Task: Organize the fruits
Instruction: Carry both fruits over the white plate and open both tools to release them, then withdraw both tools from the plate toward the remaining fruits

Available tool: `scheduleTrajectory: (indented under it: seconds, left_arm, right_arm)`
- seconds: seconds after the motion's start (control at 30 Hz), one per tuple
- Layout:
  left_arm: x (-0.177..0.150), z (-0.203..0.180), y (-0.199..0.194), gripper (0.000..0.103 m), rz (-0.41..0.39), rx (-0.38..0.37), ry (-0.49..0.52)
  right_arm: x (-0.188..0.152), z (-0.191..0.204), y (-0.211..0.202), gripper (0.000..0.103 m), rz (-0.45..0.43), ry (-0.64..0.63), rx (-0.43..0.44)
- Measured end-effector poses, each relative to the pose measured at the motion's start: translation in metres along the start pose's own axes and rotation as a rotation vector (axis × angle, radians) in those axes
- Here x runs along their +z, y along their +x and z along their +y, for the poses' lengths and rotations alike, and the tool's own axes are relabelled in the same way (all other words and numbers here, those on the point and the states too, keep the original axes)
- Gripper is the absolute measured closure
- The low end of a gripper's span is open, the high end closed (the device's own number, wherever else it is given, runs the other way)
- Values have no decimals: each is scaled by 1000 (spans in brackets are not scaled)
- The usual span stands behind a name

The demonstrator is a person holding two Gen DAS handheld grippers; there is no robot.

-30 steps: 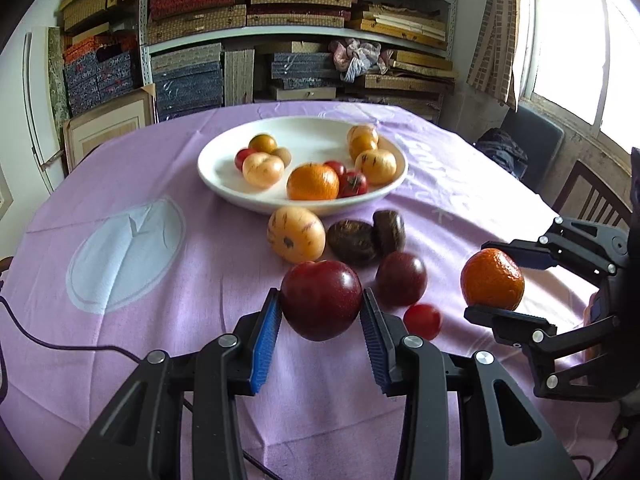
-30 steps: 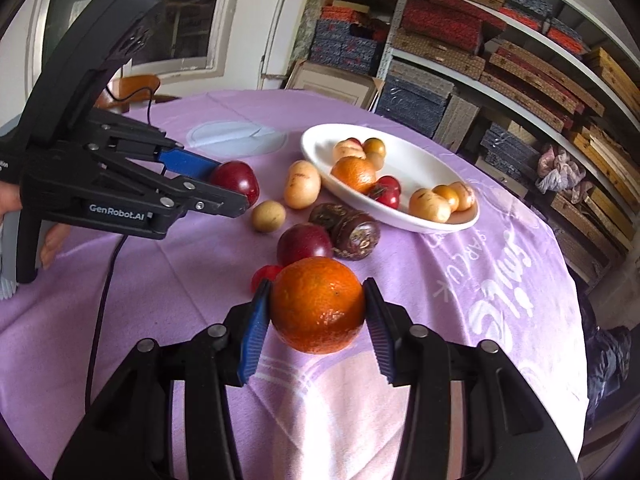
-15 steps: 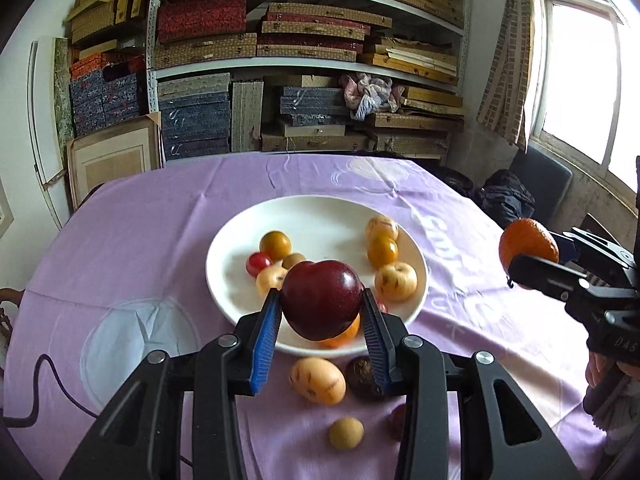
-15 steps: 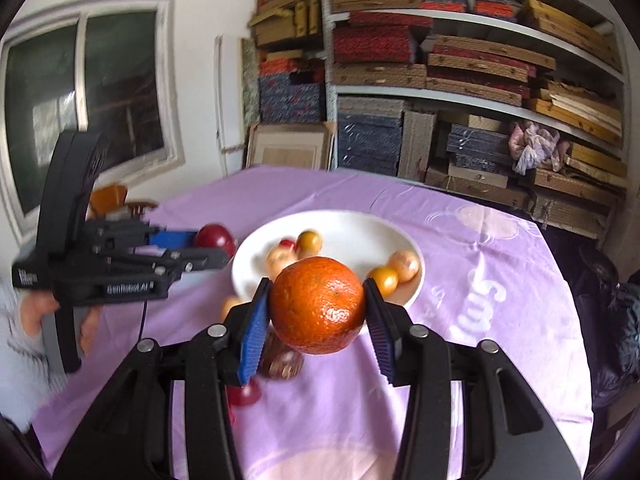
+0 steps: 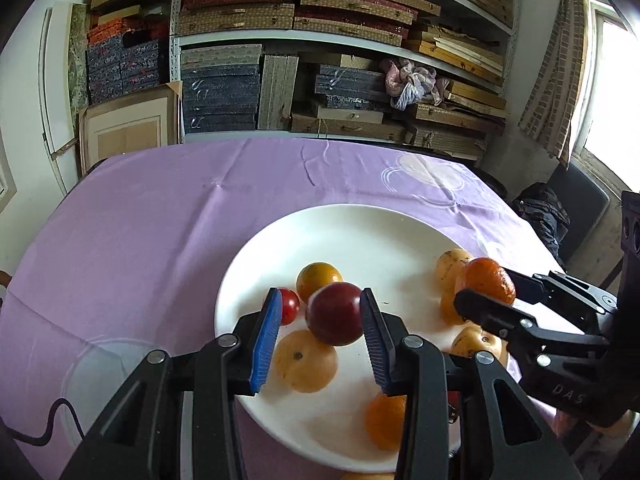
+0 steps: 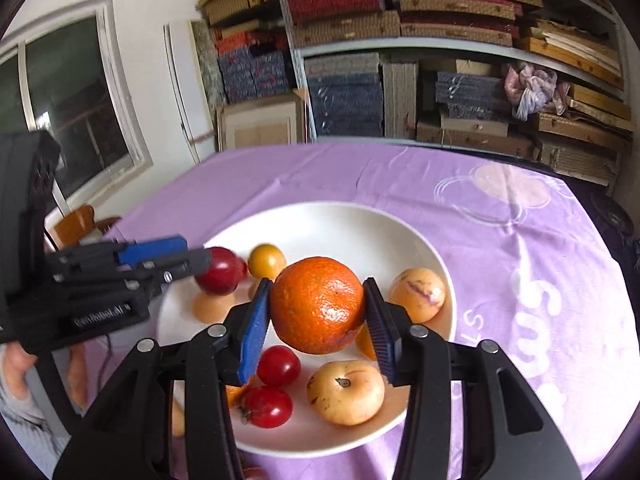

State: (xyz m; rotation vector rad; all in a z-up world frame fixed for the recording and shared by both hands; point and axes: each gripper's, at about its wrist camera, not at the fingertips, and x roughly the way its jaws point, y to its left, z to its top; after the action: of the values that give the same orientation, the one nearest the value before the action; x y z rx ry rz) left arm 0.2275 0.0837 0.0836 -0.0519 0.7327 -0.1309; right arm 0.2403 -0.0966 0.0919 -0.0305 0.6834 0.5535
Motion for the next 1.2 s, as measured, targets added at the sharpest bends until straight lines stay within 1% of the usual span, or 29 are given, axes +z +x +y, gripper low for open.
scheduleTrajectory:
  seconds: [0.2, 0.27, 0.4, 0.43, 0.47, 0.5, 0.53, 0.57, 0.6, 0.67, 0.7, 0.73, 0.77, 0.83, 0.93, 1.0, 1.07, 1.13, 1.2]
  left_arm:
    - [-5, 7, 12, 63, 8, -9, -1]
    - [-7, 9, 11, 62, 5, -13, -9]
    - [-6, 14, -1, 62, -10, -22, -22]
    - [-6, 14, -5, 60, -13, -26, -25]
    - [-7, 15, -12, 54, -19, -32, -31]
    - [-8, 16, -18, 51, -26, -34, -37]
    - [-11, 17, -27, 42, -37, -37, -43]
    - [-13, 18, -36, 34, -49, -39, -48]
    - [-16, 19, -45, 31, -62, -40, -53]
    - [-23, 21, -63, 21, -85, -38, -68]
    - [-29, 22, -71, 19, -91, -38, -75]
    - [-36, 23, -80, 14, -95, -36, -82]
    - [-43, 22, -86, 10, -94, -35, -84]
    - [-61, 19, -98, 9, -84, -30, -72]
    - [-92, 7, -108, 9, -61, -7, -15]
    - [-112, -3, -110, 8, -45, 14, 28]
    - [-127, -12, -107, 5, -33, 21, 54]
    - [-136, -19, -104, 5, -28, 34, 73]
    - [-144, -26, -100, 4, -24, 57, 97]
  right_arm:
    - [-5, 5, 30, 58, 63, -51, -14]
    - [-9, 3, 34, 57, 66, -49, -11]
    - [-4, -2, 18, 57, 11, -35, -4]
    - [-1, -2, 9, 57, -10, -33, -2]
    - [1, -1, -1, 56, -32, -30, 3]
    - [3, -2, -11, 52, -51, -29, 11]
    - [4, -2, -24, 48, -77, -29, 21]
    - [4, -3, -38, 35, -104, -24, 28]
    - [2, -4, -52, 24, -133, -14, 37]
    - [-5, -5, -79, 20, -168, -3, 67]
    - [-9, -5, -90, 17, -171, -3, 78]
    - [-16, -4, -102, 14, -174, -4, 88]
    - [-26, -3, -111, 8, -180, -8, 93]
    - [-45, -1, -129, 7, -179, -19, 96]
    - [-81, 3, -147, 4, -168, -29, 115]
    - [-106, 6, -152, 4, -168, -25, 124]
    - [-125, 9, -149, 4, -147, -30, 116]
    - [-134, 11, -143, 4, -101, -37, 125]
    - [-137, 11, -140, 4, -85, -25, 146]
